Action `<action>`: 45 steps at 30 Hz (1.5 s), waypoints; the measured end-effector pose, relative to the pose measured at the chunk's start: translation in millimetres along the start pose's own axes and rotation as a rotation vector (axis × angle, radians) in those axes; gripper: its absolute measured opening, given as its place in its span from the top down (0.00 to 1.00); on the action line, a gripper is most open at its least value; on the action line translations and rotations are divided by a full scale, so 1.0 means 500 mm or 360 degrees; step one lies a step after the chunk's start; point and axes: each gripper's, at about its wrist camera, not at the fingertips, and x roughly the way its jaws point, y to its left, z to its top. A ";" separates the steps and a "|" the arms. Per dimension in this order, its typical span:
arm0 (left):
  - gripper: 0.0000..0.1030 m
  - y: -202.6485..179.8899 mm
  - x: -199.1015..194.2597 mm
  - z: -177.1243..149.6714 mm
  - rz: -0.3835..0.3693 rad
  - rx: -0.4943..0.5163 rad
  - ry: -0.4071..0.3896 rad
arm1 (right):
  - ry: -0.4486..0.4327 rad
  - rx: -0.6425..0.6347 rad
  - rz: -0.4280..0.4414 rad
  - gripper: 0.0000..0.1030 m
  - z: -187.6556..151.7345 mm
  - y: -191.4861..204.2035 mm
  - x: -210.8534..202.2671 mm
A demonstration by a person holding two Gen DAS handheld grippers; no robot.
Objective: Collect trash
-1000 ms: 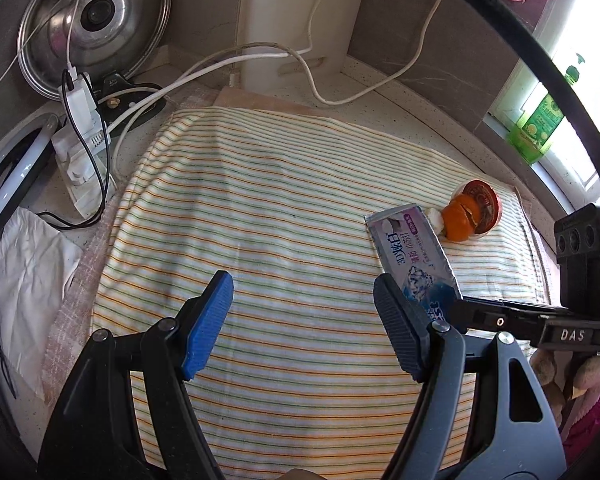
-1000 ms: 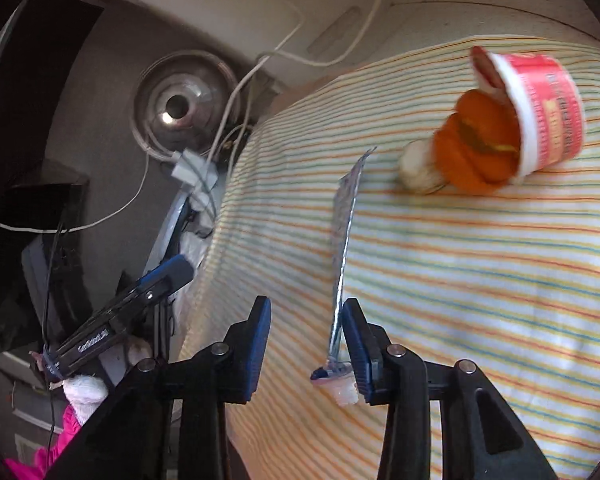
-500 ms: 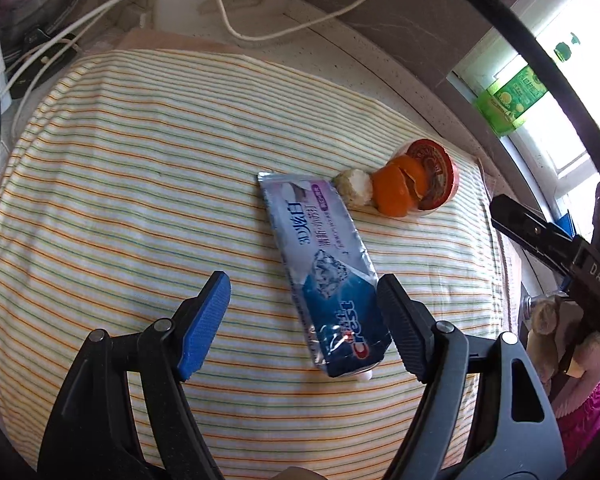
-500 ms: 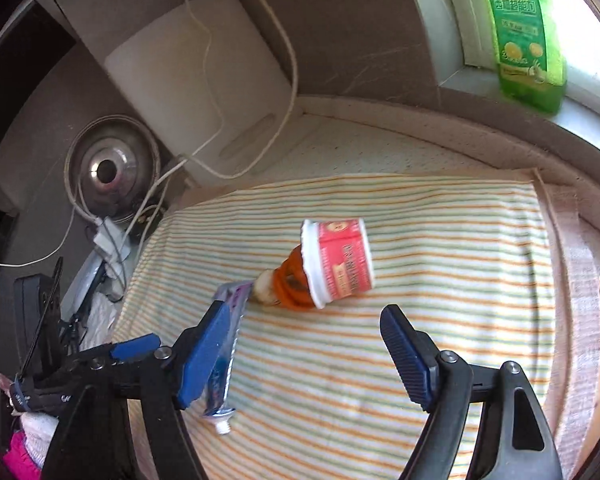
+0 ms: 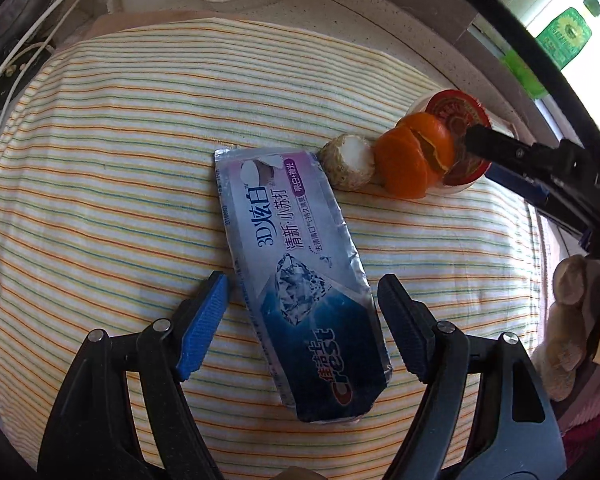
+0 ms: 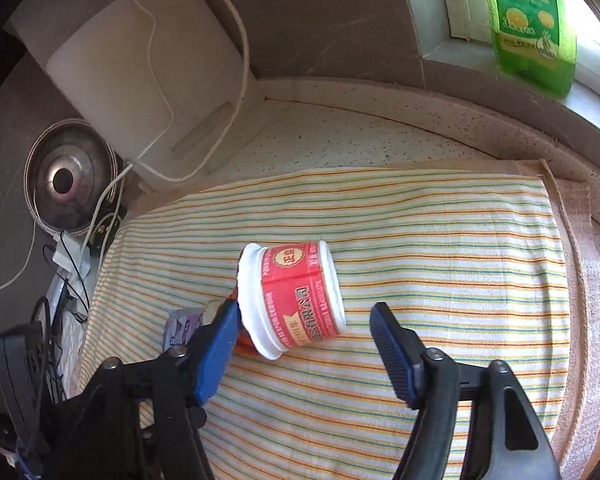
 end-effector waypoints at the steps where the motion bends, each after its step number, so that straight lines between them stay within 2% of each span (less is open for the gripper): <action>1: 0.23 -0.002 0.002 0.003 0.0020 0.0017 0.0000 | 0.0014 0.0043 0.0041 0.50 0.006 -0.013 0.003; 6: 0.24 -0.001 0.010 0.008 0.0015 0.0037 -0.0015 | 0.0002 0.0164 0.0149 0.51 0.016 -0.051 -0.004; 7: 0.26 0.003 0.010 0.008 0.0002 0.0028 -0.0025 | -0.0001 0.0163 0.0153 0.52 0.015 -0.054 -0.006; 9: 0.36 0.015 0.008 0.008 -0.0005 0.0001 -0.0038 | -0.0001 0.0155 0.0153 0.52 0.011 -0.055 -0.008; 14: 0.39 0.046 0.000 0.009 -0.0092 -0.0047 -0.0050 | -0.0023 0.0184 0.0147 0.54 0.004 -0.064 -0.015; 25: 0.40 0.115 -0.067 -0.024 -0.0141 -0.0111 -0.0138 | -0.0094 0.0142 0.0071 0.55 -0.034 -0.064 -0.078; 31: 0.40 0.148 -0.110 -0.055 -0.0138 -0.0089 -0.0195 | -0.0127 0.0176 0.0112 0.55 -0.074 -0.056 -0.118; 45: 0.40 0.178 -0.192 -0.155 -0.0103 -0.0004 -0.0295 | -0.0150 0.0097 0.0169 0.55 -0.193 0.037 -0.199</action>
